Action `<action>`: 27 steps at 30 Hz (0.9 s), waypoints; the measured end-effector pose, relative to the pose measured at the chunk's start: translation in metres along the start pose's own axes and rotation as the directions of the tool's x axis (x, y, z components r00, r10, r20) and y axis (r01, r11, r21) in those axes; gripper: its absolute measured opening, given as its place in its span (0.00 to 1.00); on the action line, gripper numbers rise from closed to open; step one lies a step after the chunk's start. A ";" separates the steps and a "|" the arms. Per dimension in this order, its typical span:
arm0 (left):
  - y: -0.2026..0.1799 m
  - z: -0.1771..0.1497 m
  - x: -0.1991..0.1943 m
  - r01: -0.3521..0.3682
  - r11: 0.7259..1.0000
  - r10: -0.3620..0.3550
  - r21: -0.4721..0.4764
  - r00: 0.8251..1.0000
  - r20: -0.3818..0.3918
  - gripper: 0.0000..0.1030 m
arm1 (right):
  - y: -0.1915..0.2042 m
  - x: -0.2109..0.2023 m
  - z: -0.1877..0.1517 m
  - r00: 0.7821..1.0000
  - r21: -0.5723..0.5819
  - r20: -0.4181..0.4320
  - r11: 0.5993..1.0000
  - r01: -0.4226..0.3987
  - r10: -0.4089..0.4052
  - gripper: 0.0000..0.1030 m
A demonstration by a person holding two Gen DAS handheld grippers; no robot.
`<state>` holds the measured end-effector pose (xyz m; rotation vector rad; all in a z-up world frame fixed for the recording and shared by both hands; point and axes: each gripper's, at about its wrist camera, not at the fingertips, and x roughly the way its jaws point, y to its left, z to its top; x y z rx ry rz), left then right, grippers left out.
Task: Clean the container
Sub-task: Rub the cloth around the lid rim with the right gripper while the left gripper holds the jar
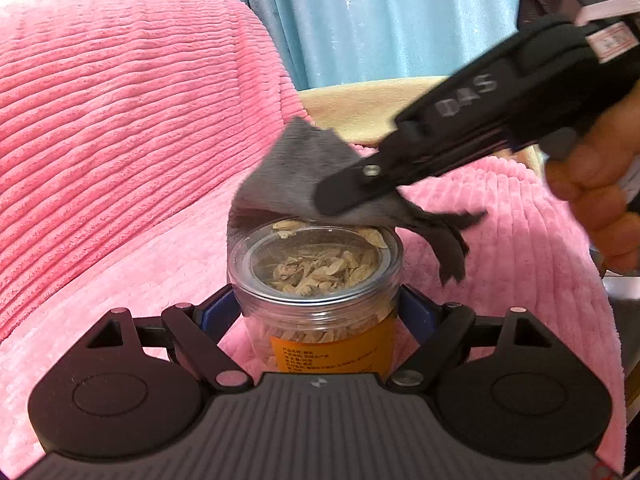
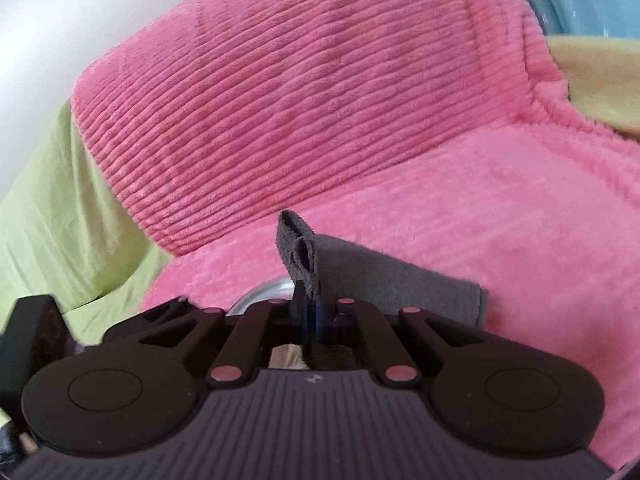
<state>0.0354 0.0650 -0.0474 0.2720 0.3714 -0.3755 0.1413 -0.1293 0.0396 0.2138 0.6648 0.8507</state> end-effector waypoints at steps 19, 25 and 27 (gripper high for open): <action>-0.002 0.005 0.001 -0.007 1.000 0.007 0.002 1.000 -0.003 0.82 | 0.028 0.040 0.001 0.993 0.017 -0.016 0.993 -0.119 0.119 0.00; -0.002 0.005 0.001 0.003 1.000 -0.003 -0.005 1.000 -0.002 0.82 | 0.021 0.040 0.003 0.999 0.014 0.030 0.999 -0.034 0.034 0.00; -0.003 0.005 0.000 0.006 1.000 -0.006 -0.007 1.000 -0.002 0.82 | 0.017 0.035 0.002 0.999 0.006 0.035 1.000 -0.013 0.012 0.00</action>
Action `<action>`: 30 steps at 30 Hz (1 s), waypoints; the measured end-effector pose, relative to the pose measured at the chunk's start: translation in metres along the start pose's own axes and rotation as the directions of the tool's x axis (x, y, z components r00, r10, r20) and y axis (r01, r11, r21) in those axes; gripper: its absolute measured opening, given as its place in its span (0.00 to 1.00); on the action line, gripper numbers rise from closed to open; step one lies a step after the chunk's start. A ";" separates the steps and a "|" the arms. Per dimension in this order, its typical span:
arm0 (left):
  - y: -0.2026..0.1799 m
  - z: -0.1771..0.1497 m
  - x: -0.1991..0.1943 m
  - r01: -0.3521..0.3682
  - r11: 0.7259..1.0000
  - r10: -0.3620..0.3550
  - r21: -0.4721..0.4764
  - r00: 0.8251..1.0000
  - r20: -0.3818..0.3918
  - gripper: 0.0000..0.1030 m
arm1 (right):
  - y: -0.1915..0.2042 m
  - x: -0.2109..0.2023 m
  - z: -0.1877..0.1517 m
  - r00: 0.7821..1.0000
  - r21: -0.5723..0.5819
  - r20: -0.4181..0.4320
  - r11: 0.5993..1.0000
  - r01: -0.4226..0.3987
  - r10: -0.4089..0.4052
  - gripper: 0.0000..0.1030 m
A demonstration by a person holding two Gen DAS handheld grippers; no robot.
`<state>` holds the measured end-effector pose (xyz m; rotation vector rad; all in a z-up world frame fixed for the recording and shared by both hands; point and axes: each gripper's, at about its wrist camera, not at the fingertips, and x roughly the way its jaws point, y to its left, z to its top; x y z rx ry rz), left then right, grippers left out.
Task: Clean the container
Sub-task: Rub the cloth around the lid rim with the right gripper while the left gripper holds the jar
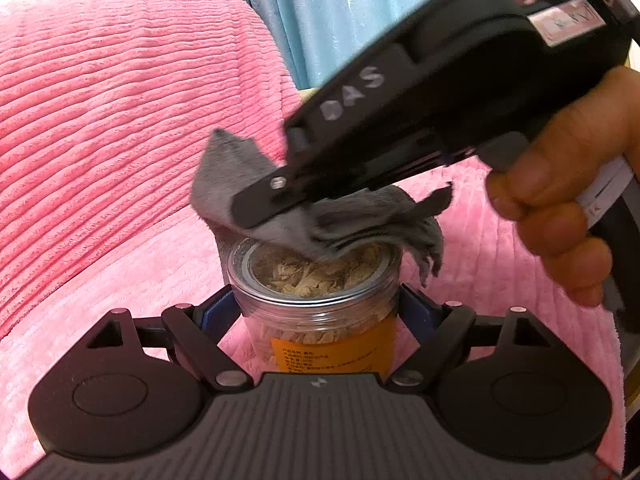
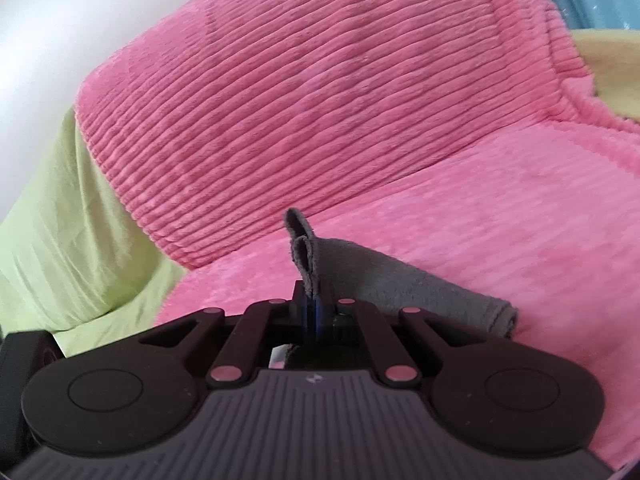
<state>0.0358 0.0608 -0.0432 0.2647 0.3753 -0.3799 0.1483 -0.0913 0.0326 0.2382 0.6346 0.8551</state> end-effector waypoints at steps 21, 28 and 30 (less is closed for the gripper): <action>-0.007 0.008 0.002 -0.007 1.000 0.007 -0.010 1.000 -0.002 0.82 | 0.013 -0.007 -0.011 0.991 0.029 -0.049 0.992 -0.123 0.124 0.01; -0.012 0.008 -0.001 -0.009 1.000 0.009 -0.001 1.000 0.000 0.82 | 0.008 -0.004 -0.003 1.000 -0.025 0.023 1.000 -0.005 0.006 0.00; -0.012 0.008 -0.002 -0.008 1.000 0.008 -0.001 1.000 0.001 0.82 | -0.001 -0.009 -0.003 1.000 -0.017 0.028 1.000 0.011 -0.010 0.00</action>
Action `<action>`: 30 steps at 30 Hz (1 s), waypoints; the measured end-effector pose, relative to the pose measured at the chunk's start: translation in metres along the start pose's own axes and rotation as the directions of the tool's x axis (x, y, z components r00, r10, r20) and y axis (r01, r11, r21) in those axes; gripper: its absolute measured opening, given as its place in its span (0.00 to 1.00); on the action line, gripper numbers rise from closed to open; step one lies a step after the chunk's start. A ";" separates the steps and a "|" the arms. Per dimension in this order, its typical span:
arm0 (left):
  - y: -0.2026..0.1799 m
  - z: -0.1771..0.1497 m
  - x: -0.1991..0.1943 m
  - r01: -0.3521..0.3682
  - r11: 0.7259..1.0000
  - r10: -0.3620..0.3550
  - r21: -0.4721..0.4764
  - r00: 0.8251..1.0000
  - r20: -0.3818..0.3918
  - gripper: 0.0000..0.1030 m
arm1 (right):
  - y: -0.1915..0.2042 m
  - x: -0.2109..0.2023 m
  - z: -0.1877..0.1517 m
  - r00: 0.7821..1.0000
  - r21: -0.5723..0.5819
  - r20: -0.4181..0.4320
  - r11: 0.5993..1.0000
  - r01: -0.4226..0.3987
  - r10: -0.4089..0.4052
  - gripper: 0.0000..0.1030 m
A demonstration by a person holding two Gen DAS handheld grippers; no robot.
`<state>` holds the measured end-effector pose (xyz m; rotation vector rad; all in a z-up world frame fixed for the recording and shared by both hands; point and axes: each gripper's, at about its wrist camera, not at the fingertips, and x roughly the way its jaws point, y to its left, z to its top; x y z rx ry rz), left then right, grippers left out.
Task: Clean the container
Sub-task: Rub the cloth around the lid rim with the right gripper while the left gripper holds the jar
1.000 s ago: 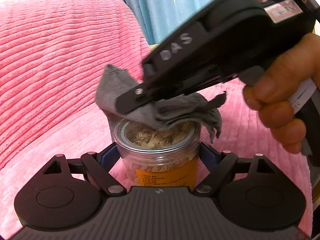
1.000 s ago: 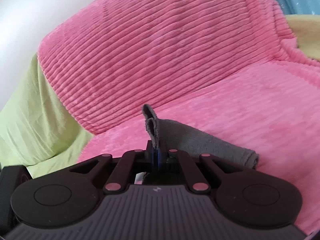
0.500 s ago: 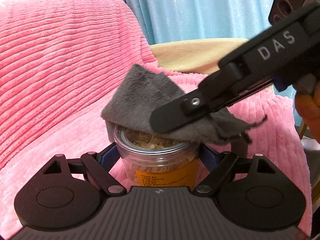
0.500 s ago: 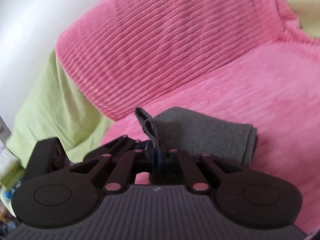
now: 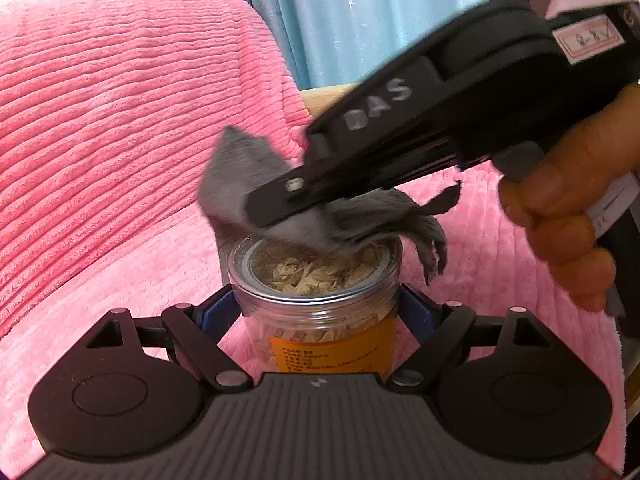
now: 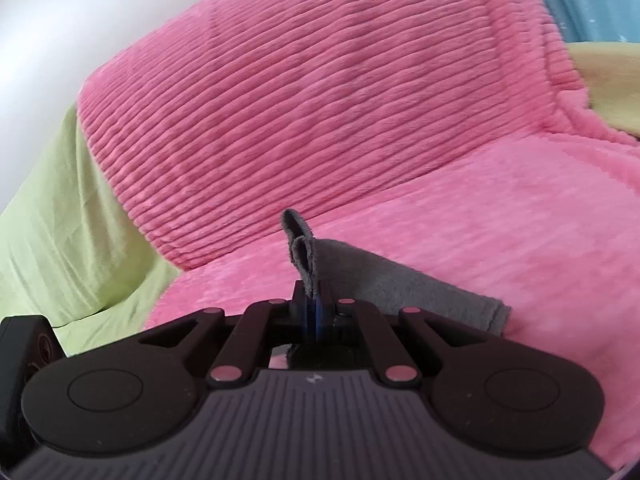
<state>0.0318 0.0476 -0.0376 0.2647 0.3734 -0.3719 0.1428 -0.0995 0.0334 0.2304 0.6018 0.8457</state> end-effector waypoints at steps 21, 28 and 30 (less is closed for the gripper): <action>0.003 -0.002 -0.005 0.010 1.000 -0.010 -0.003 1.000 0.000 0.82 | 0.027 0.016 0.001 0.991 -0.034 -0.084 0.994 -0.104 0.100 0.00; 0.001 -0.001 -0.006 0.015 1.000 -0.015 0.004 1.000 0.001 0.82 | 0.005 0.009 0.003 1.000 -0.002 -0.002 1.000 0.011 -0.011 0.00; -0.001 -0.001 -0.006 0.013 1.000 -0.013 0.008 1.000 0.001 0.82 | 0.001 0.002 0.001 1.000 -0.007 -0.004 1.000 0.021 -0.021 0.00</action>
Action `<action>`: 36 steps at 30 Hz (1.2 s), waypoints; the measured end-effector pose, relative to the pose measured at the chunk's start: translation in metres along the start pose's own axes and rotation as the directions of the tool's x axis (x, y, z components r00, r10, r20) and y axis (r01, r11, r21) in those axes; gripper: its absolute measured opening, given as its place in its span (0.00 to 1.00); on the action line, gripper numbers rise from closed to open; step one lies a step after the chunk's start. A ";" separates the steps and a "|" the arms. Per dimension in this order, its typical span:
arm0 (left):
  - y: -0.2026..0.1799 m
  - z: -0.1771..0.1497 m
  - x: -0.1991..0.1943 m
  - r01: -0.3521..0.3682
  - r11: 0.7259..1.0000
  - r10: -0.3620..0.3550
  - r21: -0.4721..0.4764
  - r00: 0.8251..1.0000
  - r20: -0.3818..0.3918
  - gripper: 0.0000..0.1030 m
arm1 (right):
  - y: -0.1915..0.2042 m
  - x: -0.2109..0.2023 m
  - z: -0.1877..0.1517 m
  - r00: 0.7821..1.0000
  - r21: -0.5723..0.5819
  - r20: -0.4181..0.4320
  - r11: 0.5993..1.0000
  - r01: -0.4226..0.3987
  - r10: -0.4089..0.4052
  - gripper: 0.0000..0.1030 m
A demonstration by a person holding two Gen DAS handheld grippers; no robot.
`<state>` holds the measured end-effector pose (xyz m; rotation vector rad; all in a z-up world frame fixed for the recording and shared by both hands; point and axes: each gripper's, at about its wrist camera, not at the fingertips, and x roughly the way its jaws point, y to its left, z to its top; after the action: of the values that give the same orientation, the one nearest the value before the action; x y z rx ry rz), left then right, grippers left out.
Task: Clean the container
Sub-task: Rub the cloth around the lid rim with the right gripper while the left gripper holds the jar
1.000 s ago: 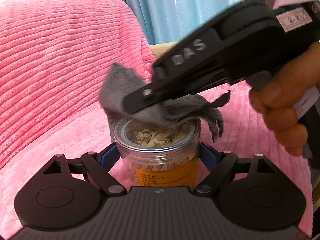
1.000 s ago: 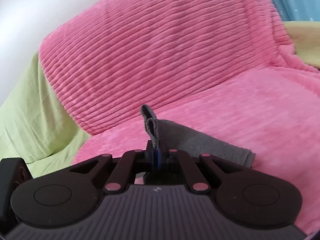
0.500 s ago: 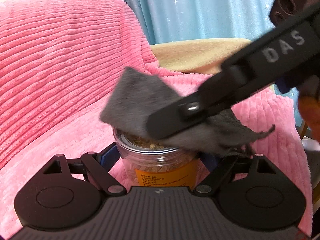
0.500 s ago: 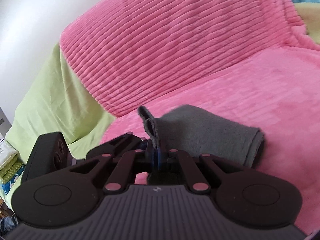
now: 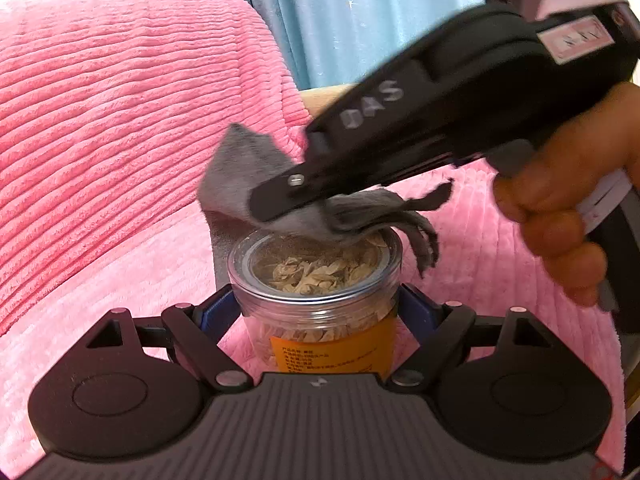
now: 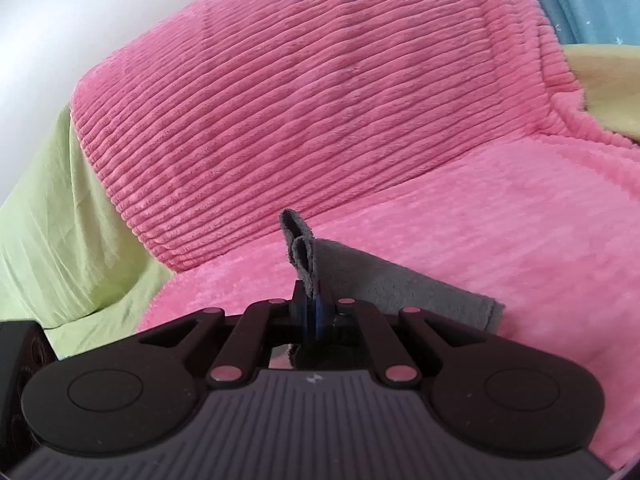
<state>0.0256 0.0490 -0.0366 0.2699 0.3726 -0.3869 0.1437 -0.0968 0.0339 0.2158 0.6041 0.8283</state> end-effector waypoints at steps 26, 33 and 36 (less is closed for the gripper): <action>-0.018 0.009 -0.004 -0.018 1.000 0.018 -0.024 1.000 -0.012 0.82 | 0.025 0.004 -0.003 0.987 0.021 -0.085 0.991 -0.132 0.133 0.00; -0.014 0.011 0.000 -0.030 0.999 0.029 -0.037 1.000 -0.010 0.82 | 0.003 -0.012 -0.002 0.991 0.135 -0.078 0.986 -0.101 0.112 0.01; -0.003 0.010 0.002 -0.025 0.998 0.025 -0.050 1.000 -0.007 0.82 | -0.014 -0.025 -0.002 0.993 0.219 -0.035 0.970 -0.100 0.110 0.01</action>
<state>0.0294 0.0422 -0.0291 0.2273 0.3843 -0.3519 0.1386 -0.1250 0.0365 0.4318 0.7335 0.8712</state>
